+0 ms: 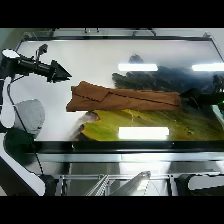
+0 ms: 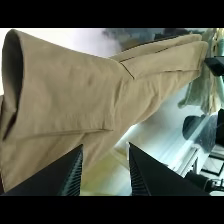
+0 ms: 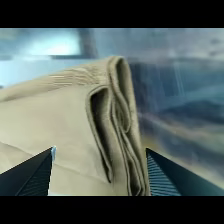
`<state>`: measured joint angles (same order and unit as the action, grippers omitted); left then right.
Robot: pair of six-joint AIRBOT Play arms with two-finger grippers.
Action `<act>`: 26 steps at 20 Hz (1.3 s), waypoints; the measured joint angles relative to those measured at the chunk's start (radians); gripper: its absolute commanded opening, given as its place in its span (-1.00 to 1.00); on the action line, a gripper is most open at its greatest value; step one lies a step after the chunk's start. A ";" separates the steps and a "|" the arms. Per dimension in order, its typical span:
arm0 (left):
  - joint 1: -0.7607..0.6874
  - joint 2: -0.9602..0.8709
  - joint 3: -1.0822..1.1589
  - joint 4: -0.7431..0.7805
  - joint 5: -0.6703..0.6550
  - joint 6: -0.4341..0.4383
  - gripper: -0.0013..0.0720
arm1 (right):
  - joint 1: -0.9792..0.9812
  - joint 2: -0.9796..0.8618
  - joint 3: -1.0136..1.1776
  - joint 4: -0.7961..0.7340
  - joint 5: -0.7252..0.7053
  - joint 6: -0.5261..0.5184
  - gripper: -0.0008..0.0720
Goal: Fold the shirts.
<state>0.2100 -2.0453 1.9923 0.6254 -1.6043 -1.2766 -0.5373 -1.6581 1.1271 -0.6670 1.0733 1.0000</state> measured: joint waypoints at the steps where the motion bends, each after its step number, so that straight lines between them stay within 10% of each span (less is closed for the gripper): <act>1: 0.003 0.023 -0.027 0.000 0.002 0.000 -0.18 | 0.011 -0.017 0.005 -0.007 0.002 0.007 0.79; 5: -0.039 0.081 -0.141 0.003 0.023 0.001 -0.87 | 0.067 -0.092 0.022 0.006 0.018 0.047 0.45; 9: -0.167 0.097 -0.237 0.003 0.126 0.034 -0.93 | 0.121 -0.132 0.039 0.018 0.024 0.048 -0.92; 17: -0.490 0.081 -0.328 0.008 0.489 0.061 -0.93 | 0.107 -0.123 0.158 0.050 0.204 0.036 -0.92; 26: -0.669 -0.153 -0.047 0.005 0.439 -0.049 -0.92 | -0.014 -0.063 0.335 0.016 0.431 0.106 -0.92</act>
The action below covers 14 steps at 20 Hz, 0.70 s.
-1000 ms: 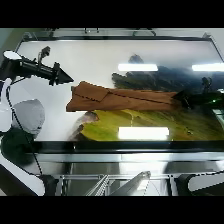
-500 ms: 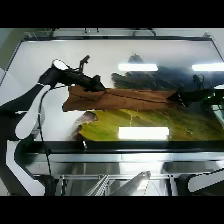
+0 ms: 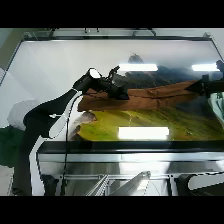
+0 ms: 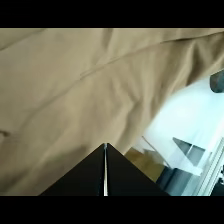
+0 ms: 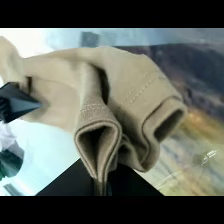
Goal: Fold the shirts.
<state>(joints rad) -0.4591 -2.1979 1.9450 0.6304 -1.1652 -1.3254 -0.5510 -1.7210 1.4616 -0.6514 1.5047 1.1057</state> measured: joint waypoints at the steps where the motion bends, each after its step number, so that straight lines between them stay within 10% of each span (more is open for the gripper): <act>1: -0.003 -0.008 0.032 -0.003 -0.021 -0.003 -0.93 | -0.003 0.006 0.005 0.001 0.009 0.009 -0.92; 8: 0.193 0.242 -0.007 -0.021 -0.171 0.023 -0.92 | 0.154 0.093 0.018 0.175 -0.036 0.063 -0.92; 14: 0.423 0.579 -0.262 -0.022 -0.272 0.098 -0.92 | 0.644 0.077 0.022 0.276 -0.439 0.070 -0.92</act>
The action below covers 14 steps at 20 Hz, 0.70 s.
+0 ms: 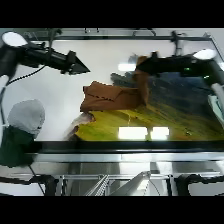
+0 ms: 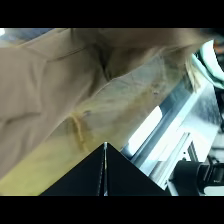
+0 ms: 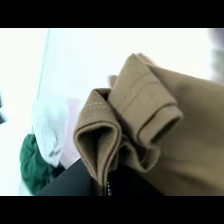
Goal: Fold the shirts.
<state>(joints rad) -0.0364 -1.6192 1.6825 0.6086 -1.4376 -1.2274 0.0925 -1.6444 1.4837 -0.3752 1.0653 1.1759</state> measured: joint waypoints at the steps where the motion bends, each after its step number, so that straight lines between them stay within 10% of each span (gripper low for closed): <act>1: 0.025 0.048 -0.055 0.000 -0.003 0.019 -0.92 | 0.087 -0.027 0.008 0.007 -0.086 0.000 -0.92; 2: 0.043 0.091 -0.111 0.000 -0.006 0.038 -0.92 | 0.162 -0.061 0.023 0.010 -0.159 -0.002 -0.82; 3: 0.057 0.130 -0.167 -0.001 -0.003 0.056 -0.92 | 0.226 -0.101 0.045 0.014 -0.223 -0.010 -0.07; 4: 0.067 0.168 -0.228 -0.002 0.007 0.070 -0.92 | 0.285 -0.145 0.073 0.016 -0.276 -0.017 0.23; 6: 0.080 0.235 -0.345 -0.004 0.025 0.098 -0.92 | 0.370 -0.227 0.128 0.019 -0.330 -0.025 -0.23; 14: 0.154 0.399 -0.610 -0.008 0.098 0.158 -0.91 | 0.225 -0.235 0.191 -0.038 -0.045 -0.046 -0.28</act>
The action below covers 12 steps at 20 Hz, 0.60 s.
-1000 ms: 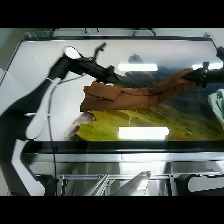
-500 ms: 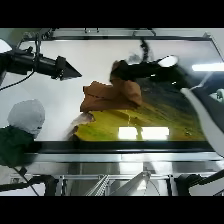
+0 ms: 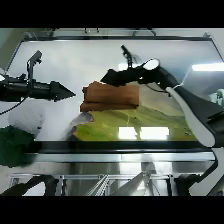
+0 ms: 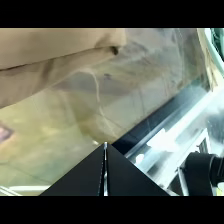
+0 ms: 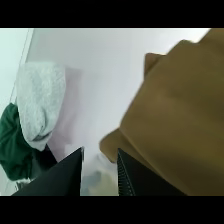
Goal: Fold the shirts.
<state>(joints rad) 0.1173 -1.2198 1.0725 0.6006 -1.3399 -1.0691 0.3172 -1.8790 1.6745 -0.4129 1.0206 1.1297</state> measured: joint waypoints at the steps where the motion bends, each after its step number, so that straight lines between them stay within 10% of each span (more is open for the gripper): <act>1: 0.009 0.012 -0.010 0.000 0.002 0.005 -0.91 | -0.050 0.017 0.001 -0.020 0.059 0.006 -0.28; 3: 0.019 0.037 -0.022 -0.002 0.006 0.007 -0.92 | -0.142 0.044 0.001 -0.064 0.141 0.033 -0.04; 5: 0.024 0.059 -0.028 -0.003 0.006 0.009 -0.92 | -0.227 0.060 -0.005 -0.124 0.197 0.075 0.66; 12: 0.027 0.091 -0.034 -0.002 0.026 0.007 -0.92 | -0.356 0.005 -0.086 -0.329 0.238 0.189 0.79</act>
<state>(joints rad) 0.1448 -1.1286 1.0386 0.5983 -1.3144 -1.0622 -0.0383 -1.8740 1.5883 -0.7422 1.2591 1.3186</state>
